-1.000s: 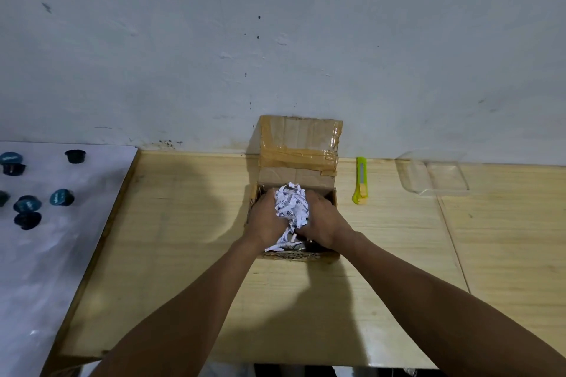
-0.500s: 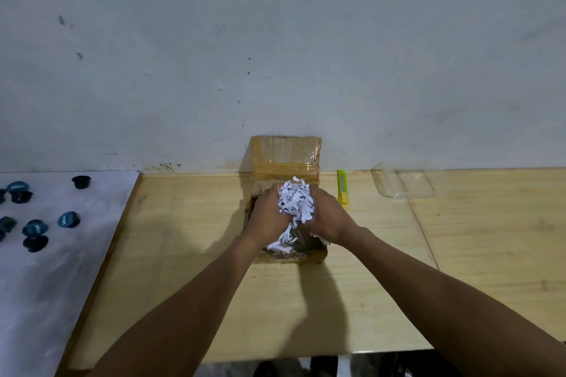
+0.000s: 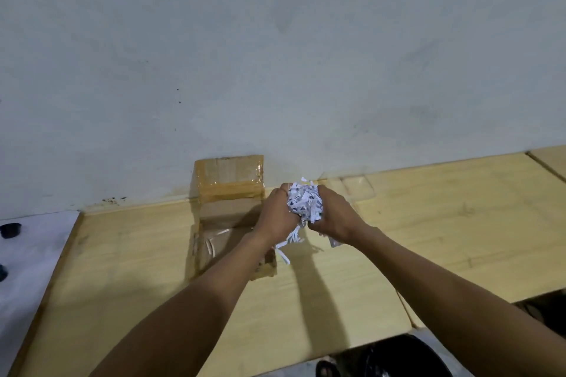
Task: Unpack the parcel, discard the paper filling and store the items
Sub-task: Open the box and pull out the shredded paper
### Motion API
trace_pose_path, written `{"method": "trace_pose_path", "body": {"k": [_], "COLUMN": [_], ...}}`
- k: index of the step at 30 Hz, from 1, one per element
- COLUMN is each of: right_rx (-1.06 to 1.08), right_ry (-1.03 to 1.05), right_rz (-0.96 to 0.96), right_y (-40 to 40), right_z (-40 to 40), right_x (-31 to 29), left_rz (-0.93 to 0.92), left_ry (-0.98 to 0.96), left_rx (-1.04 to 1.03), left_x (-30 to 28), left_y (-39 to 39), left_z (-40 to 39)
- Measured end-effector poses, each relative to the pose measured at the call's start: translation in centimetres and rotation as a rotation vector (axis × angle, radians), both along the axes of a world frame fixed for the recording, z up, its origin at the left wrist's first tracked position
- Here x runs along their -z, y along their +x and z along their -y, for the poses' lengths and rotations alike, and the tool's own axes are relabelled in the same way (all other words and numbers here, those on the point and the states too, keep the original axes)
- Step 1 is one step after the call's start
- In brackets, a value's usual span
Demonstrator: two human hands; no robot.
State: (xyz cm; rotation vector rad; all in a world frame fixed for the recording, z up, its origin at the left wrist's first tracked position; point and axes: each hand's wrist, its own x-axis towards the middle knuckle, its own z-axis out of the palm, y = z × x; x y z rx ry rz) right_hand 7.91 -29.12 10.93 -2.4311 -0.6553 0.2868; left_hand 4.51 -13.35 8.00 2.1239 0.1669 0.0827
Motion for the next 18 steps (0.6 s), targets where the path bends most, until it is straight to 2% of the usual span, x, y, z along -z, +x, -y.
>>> {"method": "trace_pose_path", "body": {"k": [9,15,18], "right_rx": [-0.025,-0.144,-0.2], "right_ry": [-0.079,-0.149,-0.198], "right_rz": [-0.123,-0.234,-0.216], "right_y": [3.4,4.5,5.1], "right_z": [10.1,12.6,12.7], "right_x": [4.7,10.7,12.9], "left_rz": [-0.124,-0.244,-0.238], "left_ry": [0.01,0.054,0.08], "left_rx": [0.005,0.019,0.009], "left_x": [6.4,12.1,13.2], "left_y": [3.3,2.6,2.3], "left_z": [10.3,12.4,12.7]}}
